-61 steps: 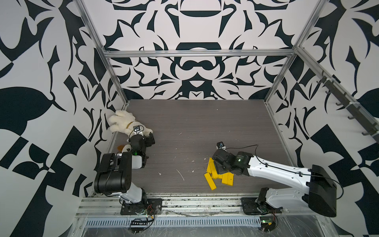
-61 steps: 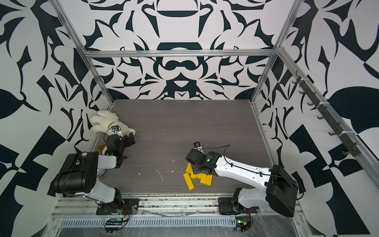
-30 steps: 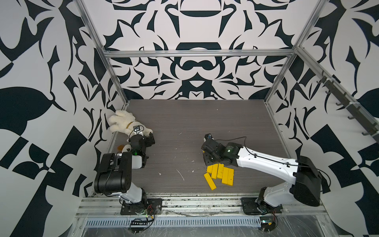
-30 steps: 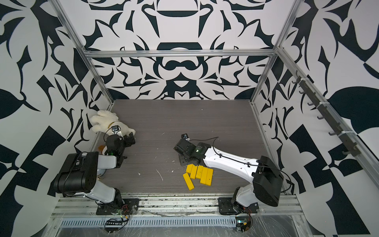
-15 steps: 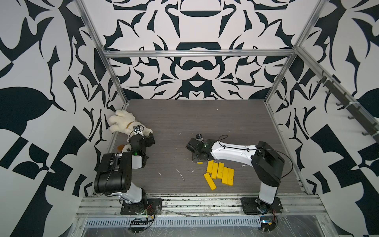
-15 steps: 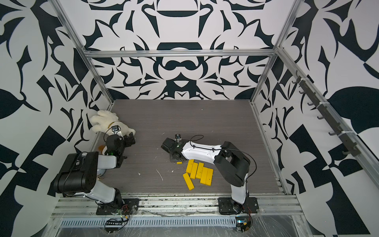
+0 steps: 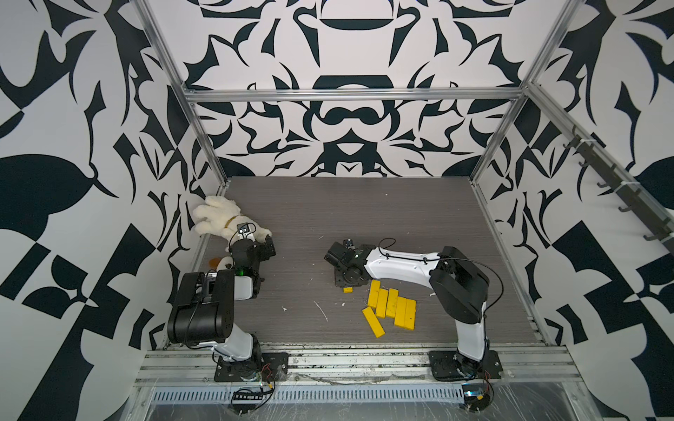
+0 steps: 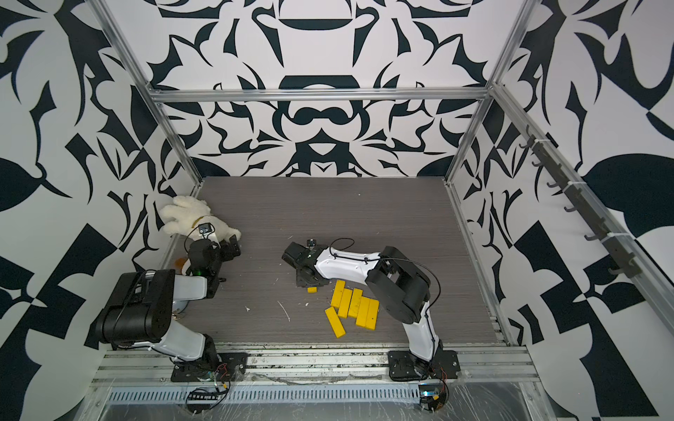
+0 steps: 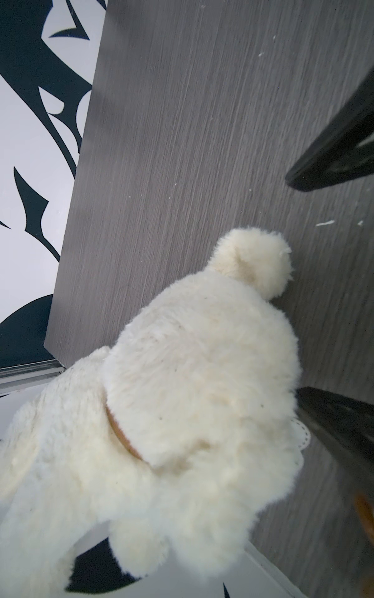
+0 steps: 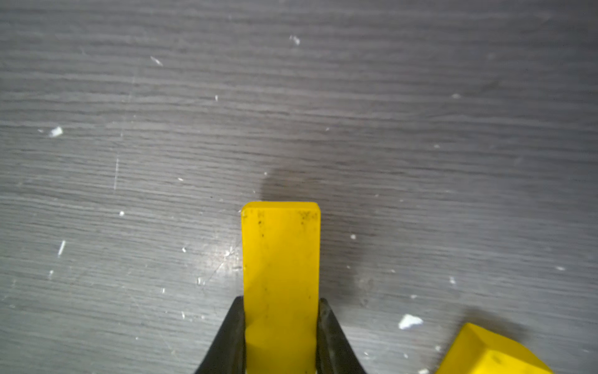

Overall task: Assemble the number 8 with building blocks
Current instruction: Place the building block at the center of the board, then pick up the building block from the center of the board.

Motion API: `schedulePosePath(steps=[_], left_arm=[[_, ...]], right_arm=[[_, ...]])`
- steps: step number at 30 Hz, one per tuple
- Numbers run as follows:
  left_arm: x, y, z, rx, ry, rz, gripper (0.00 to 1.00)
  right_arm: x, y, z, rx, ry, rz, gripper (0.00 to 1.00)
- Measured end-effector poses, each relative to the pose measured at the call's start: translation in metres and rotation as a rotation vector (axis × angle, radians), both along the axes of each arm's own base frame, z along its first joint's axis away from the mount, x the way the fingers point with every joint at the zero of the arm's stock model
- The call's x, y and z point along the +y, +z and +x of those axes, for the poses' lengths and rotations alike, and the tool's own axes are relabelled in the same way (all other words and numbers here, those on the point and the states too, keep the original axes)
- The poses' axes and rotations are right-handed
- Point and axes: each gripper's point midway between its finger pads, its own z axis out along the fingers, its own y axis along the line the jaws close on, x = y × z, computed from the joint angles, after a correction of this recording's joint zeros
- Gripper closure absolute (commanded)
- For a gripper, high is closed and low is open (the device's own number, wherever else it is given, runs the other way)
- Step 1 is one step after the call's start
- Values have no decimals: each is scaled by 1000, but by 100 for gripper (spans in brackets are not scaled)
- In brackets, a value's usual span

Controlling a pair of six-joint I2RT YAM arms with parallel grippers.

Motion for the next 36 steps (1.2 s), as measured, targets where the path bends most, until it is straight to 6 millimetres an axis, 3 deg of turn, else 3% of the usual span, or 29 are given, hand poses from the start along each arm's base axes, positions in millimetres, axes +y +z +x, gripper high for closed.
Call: schedulePosePath(steps=[7, 9, 13, 15, 18, 21, 24, 25, 27, 29, 31, 33, 36], left_arm=[[0, 0, 0, 0, 0, 0, 1], [0, 0, 0, 0, 0, 0, 1], [0, 0, 0, 0, 0, 0, 1], [0, 0, 0, 0, 0, 0, 1], [0, 0, 0, 0, 0, 0, 1], [0, 0, 0, 0, 0, 0, 1], [0, 0, 0, 0, 0, 0, 1], [0, 0, 0, 0, 0, 0, 1], [0, 0, 0, 0, 0, 0, 1], [0, 0, 0, 0, 0, 0, 1], [0, 0, 0, 0, 0, 0, 1], [0, 0, 0, 0, 0, 0, 1], [0, 0, 0, 0, 0, 0, 1]], right_arm=[[6, -2, 3, 5, -1, 1, 75], [9, -2, 5, 4, 9, -1, 63], [14, -2, 7, 4, 35, -8, 27], [12, 0, 7, 5, 54, -20, 17], [10, 5, 5, 11, 83, -40, 16], [10, 24, 4, 12, 119, -52, 21], [3, 56, 5, -5, 153, -47, 40], [-4, 68, 4, -4, 153, -39, 46], [-23, 89, 4, -1, 119, 2, 48], [-55, 101, 3, 20, 54, 26, 48], [-89, 101, -3, 65, -23, 26, 48], [-107, 95, -11, 121, -61, 17, 48], [-100, 82, -34, 200, -3, 33, 47]])
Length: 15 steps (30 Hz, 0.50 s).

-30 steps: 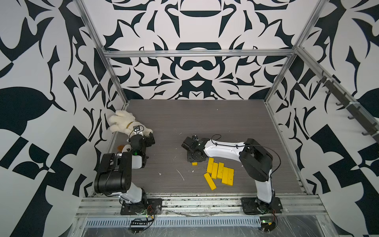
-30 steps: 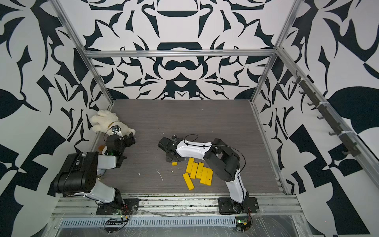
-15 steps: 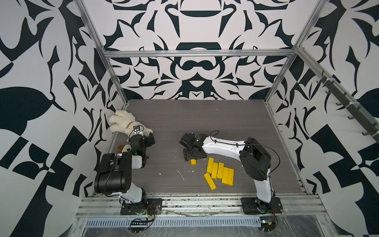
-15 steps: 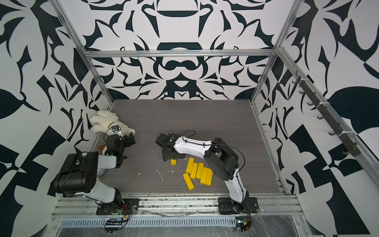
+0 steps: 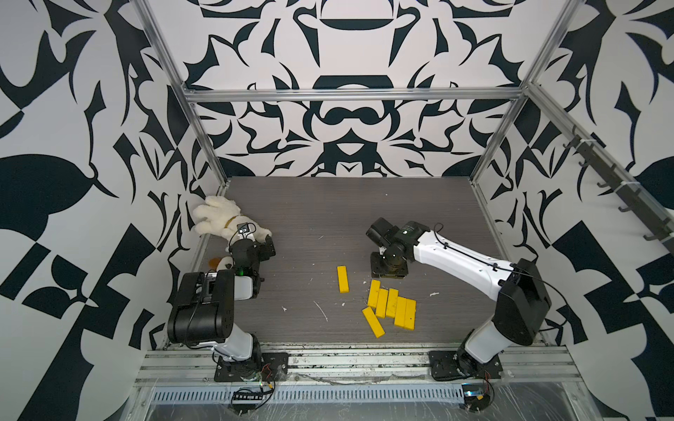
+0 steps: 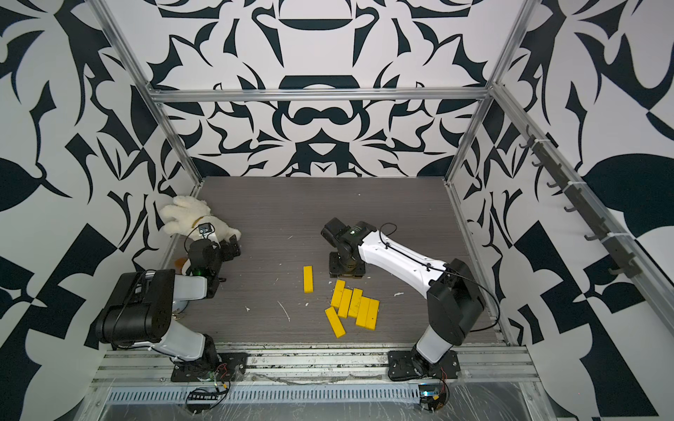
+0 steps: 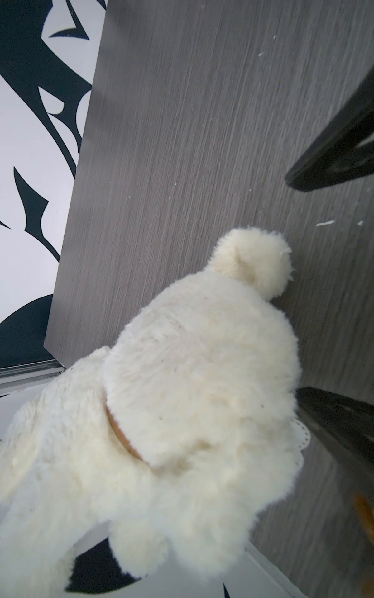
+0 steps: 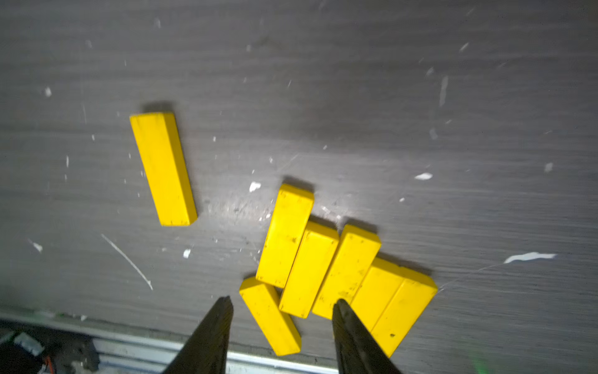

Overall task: Assemble the number 8 with building blocks
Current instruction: Pick up the building block from the center of the board.

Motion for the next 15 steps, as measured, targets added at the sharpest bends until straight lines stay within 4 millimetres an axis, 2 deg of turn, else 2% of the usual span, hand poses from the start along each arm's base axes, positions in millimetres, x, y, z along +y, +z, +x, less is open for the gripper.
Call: schedulePosePath(steps=[3, 7, 11, 15], left_arm=[[0, 0, 0, 0, 0, 0, 1], [0, 0, 0, 0, 0, 0, 1], [0, 0, 0, 0, 0, 0, 1], [0, 0, 0, 0, 0, 0, 1]], right_arm=[[10, -9, -33, 40, 123, -7, 47], [1, -18, -76, 71, 262, -36, 47], [-22, -22, -96, 99, 302, -39, 49], [-23, -25, -113, 138, 359, -27, 50]])
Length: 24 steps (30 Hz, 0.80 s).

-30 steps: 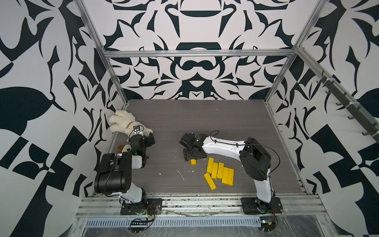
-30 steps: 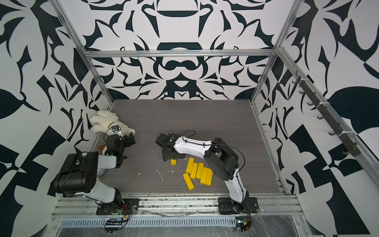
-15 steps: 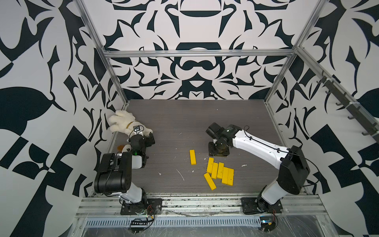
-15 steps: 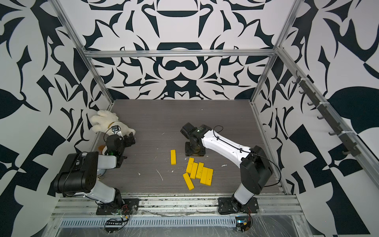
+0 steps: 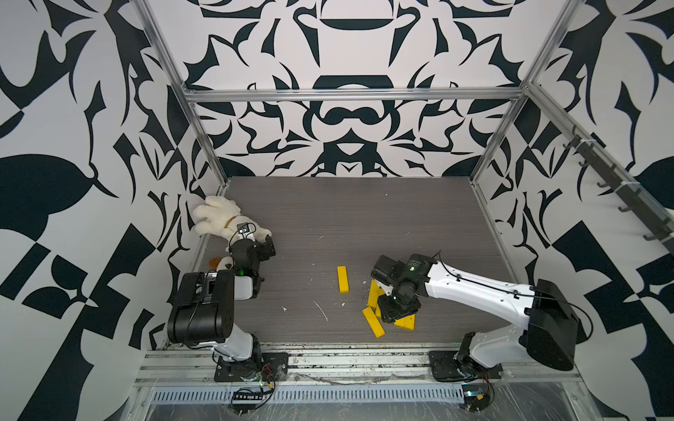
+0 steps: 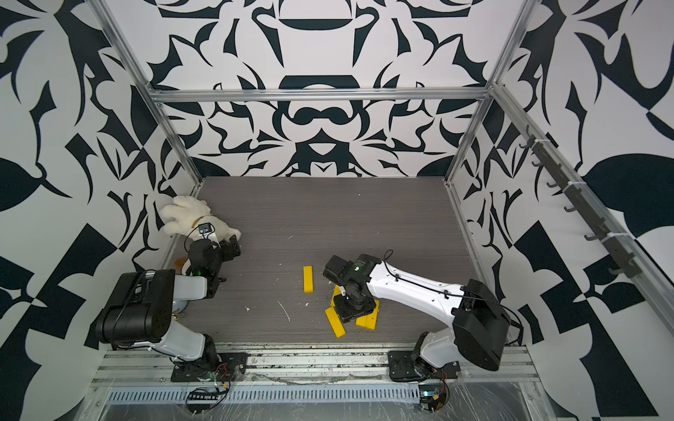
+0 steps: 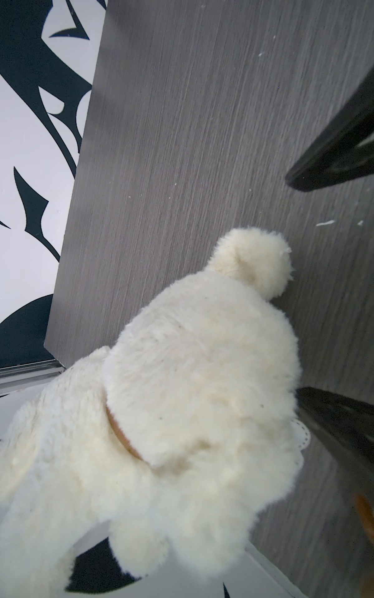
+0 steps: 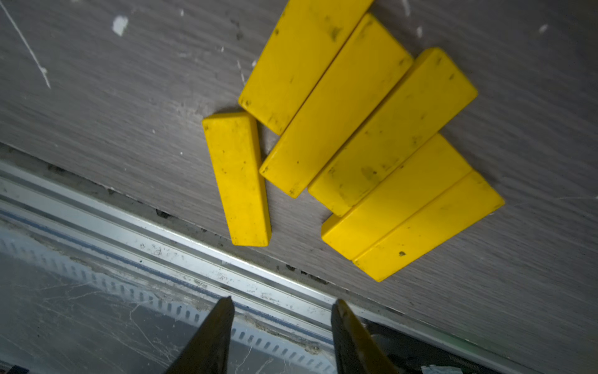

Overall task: Assemble the number 8 with building blocks
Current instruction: Pick up the building block from the center of the board.

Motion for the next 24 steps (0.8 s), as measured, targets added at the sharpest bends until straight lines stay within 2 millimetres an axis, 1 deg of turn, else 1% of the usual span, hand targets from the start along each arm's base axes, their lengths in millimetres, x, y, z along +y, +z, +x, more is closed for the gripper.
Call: schedulePosePath(steps=[4, 7, 12, 16, 17, 20, 21, 23, 24], left_arm=[[0, 0, 0, 0, 0, 0, 1], [0, 0, 0, 0, 0, 0, 1], [0, 0, 0, 0, 0, 0, 1], [0, 0, 0, 0, 0, 0, 1], [0, 0, 0, 0, 0, 0, 1], [0, 0, 0, 0, 0, 0, 1], [0, 0, 0, 0, 0, 0, 1], [0, 0, 0, 0, 0, 0, 1], [0, 0, 0, 0, 0, 0, 1]], right_arm=[[14, -12, -18, 24, 89, -11, 52], [24, -23, -23, 25, 142, -20, 54], [28, -47, -14, -9, 193, -61, 55], [27, -71, -8, -20, 215, -113, 55], [30, -71, -5, -33, 218, -106, 55], [31, -71, -2, -46, 229, -114, 56], [31, -72, -2, -48, 235, -119, 59], [33, -71, -1, -53, 248, -122, 75], [35, -71, 0, -57, 261, -122, 82]])
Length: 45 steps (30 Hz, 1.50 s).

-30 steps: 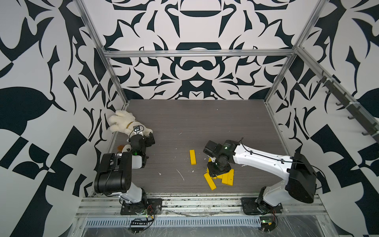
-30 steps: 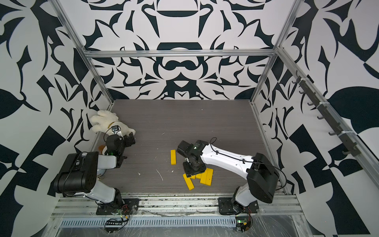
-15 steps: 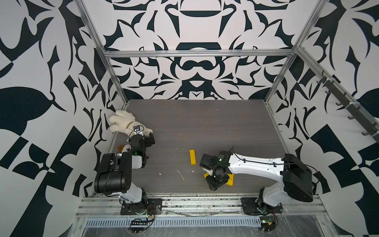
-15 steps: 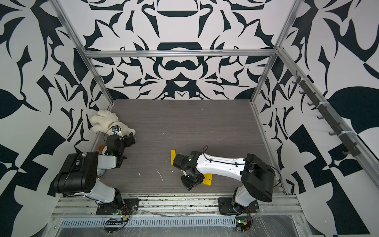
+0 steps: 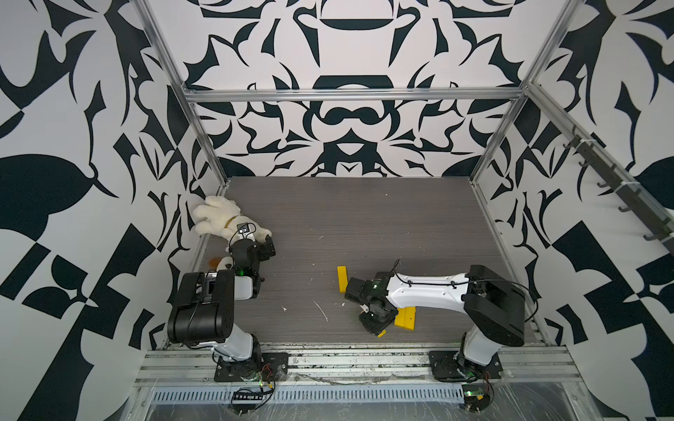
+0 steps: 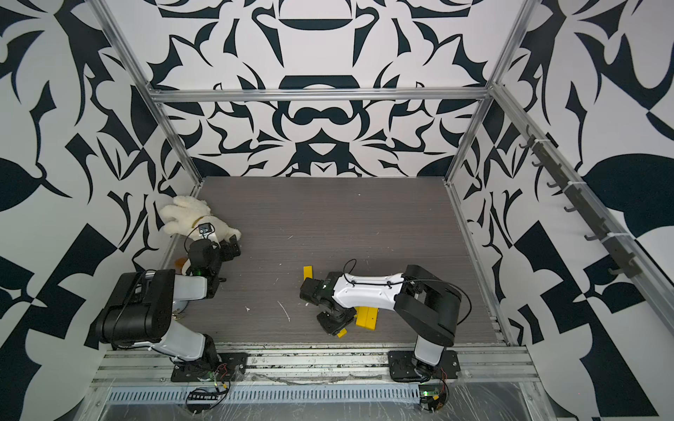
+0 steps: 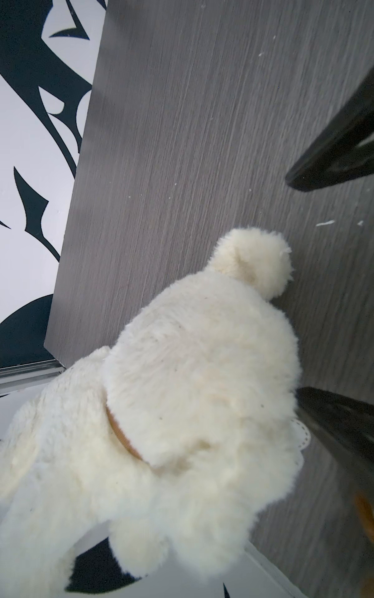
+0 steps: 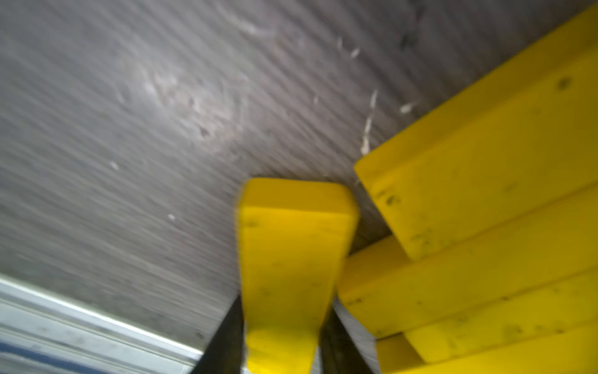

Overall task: Assemble the number 8 with building blocks
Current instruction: Pick up the building block from the center of the board, then assemble the building block at the center of the board.

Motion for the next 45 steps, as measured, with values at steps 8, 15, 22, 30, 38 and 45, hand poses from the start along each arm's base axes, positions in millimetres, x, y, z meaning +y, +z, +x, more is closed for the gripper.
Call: schedulePosePath(steps=[8, 15, 22, 30, 38, 45], left_arm=[[0, 0, 0, 0, 0, 0, 1], [0, 0, 0, 0, 0, 0, 1], [0, 0, 0, 0, 0, 0, 1], [0, 0, 0, 0, 0, 0, 1], [0, 0, 0, 0, 0, 0, 1], [0, 0, 0, 0, 0, 0, 1]], right_arm=[[18, 48, 20, -107, 173, 14, 100], [39, 183, 72, -626, 555, 262, 100], [-14, 139, 149, -756, 765, 45, 100], [-9, 93, 212, -570, 933, 46, 100], [25, 114, 255, -425, 1015, 201, 100], [13, 66, 215, -217, 1054, 228, 100]])
